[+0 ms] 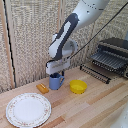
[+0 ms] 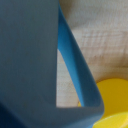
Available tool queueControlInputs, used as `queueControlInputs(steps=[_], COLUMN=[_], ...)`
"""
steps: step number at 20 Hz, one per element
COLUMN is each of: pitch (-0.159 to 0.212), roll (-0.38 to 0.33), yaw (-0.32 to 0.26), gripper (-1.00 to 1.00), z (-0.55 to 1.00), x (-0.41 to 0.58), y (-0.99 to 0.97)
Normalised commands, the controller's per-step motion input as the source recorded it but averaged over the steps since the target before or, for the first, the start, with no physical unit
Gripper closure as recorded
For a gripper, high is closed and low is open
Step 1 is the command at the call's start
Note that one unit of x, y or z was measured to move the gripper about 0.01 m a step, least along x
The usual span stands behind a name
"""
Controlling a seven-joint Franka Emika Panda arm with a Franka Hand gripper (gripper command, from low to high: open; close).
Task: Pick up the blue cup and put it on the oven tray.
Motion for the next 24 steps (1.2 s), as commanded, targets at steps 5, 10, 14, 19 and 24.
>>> queueControlInputs(steps=[5, 10, 14, 19, 24], pitch=[-0.033, -0.026, -0.025, -0.003, -0.036], roll=[0.0, -0.007, -0.005, 0.035, 0.082], yaw=[-0.087, -0.046, -0.024, -0.023, -0.139], gripper=[1.0, 1.0, 1.0, 1.0, 1.0], z=[0.0, 0.0, 0.06, 0.42, 0.75], x=[0.0, 0.0, 0.0, 0.007, 0.159], y=[0.05, 0.14, 0.06, -0.03, -0.16])
